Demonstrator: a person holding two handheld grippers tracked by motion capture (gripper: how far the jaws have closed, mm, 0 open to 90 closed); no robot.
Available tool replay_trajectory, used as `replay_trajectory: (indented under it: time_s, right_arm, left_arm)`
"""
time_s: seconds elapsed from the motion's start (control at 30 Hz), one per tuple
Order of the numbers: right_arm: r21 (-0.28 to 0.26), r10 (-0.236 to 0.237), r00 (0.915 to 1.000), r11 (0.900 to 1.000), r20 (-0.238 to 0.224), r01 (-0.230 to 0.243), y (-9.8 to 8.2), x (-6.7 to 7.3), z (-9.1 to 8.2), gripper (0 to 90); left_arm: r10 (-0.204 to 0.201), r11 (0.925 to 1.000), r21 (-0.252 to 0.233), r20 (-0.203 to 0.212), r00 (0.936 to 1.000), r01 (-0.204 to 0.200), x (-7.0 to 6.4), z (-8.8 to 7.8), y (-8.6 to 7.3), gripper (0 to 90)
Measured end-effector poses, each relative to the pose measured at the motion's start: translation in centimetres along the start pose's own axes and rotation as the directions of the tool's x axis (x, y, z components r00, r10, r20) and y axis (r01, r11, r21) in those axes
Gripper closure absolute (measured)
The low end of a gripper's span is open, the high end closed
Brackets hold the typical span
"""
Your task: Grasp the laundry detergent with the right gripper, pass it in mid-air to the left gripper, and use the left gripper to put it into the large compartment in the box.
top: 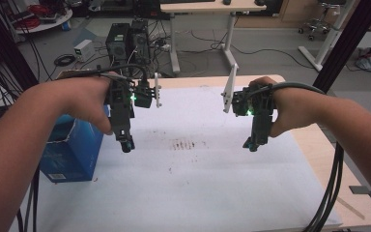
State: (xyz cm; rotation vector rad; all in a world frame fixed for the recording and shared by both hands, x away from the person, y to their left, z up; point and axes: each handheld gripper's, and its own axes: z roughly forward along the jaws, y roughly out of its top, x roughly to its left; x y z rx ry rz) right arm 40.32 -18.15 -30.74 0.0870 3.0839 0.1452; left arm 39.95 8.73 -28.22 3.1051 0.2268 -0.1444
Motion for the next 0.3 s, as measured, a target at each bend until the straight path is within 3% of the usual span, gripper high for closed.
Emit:
replay_trajectory:
  time_s: [0.3]
  right_arm:
    - [-0.007, 0.004, 1.0, 1.0, 0.005, -0.004, -0.05, 0.35, -0.19, 0.9]
  left_arm:
    - [0.0, 0.9999, -0.014, -0.019, 0.9998, 0.0, 0.06, -0.45, -0.07, 1.6]
